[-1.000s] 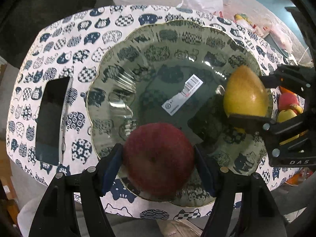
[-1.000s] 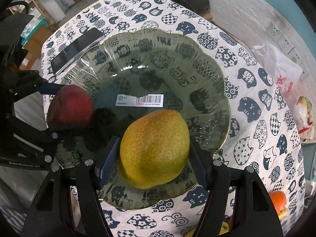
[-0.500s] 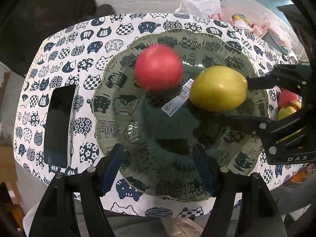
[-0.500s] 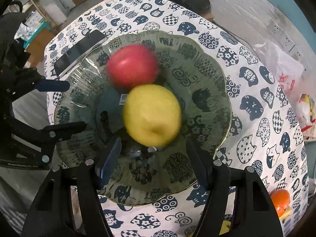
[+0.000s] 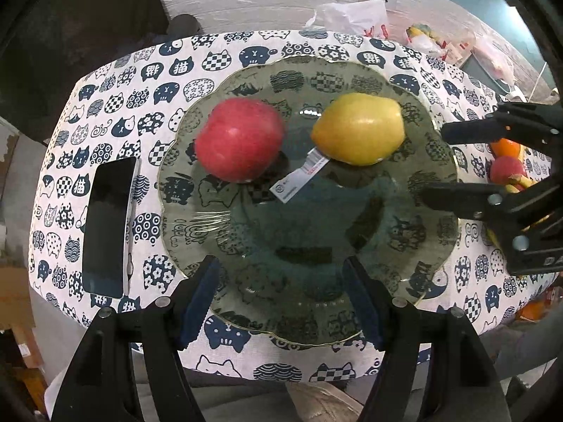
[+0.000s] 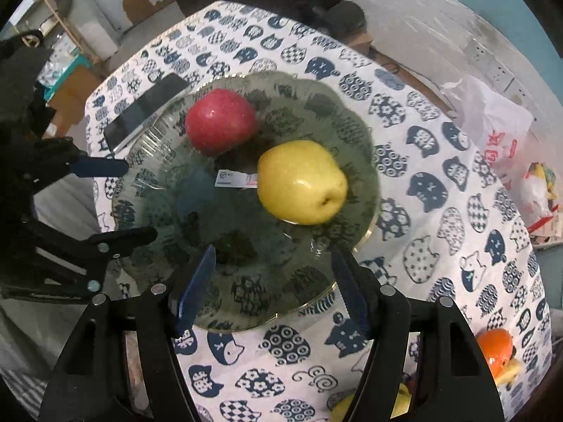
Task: Organize fruits
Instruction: 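Move both open tools back to the fruit pile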
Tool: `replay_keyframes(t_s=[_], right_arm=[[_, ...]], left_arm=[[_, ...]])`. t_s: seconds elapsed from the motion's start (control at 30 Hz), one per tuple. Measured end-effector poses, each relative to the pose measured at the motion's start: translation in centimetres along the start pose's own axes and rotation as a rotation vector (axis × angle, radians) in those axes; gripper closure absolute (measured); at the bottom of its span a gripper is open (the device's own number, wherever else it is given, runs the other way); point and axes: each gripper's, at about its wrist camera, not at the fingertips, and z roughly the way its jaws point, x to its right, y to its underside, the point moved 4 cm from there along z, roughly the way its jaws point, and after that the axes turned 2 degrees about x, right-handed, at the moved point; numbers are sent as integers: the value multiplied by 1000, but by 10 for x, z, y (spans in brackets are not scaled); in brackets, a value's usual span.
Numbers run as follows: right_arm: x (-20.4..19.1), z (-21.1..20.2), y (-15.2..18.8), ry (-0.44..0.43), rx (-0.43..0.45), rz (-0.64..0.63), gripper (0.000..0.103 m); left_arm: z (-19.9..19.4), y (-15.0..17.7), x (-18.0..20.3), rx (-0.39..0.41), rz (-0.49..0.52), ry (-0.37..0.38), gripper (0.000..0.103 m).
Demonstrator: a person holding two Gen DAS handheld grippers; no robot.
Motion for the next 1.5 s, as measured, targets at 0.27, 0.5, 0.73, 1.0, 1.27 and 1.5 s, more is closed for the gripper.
replay_keyframes(t_s=[0.27, 0.5, 0.73, 1.0, 1.27, 1.5], right_arm=[[14, -51, 10, 14, 78, 59, 33], [35, -94, 32, 62, 116, 117, 27], [78, -132, 70, 165, 142, 214, 24], [124, -154, 124, 250, 137, 316, 23], [156, -155, 175, 271, 110, 424, 23], [183, -134, 214, 250, 47, 535, 23]], left_arm=[[-24, -7, 23, 39, 14, 36, 30], [-51, -13, 61, 84, 50, 84, 24], [-63, -15, 109, 91, 110, 137, 21], [-49, -19, 170, 36, 195, 176, 21], [-30, -24, 213, -15, 190, 233, 20], [-8, -24, 237, -51, 226, 201, 20]])
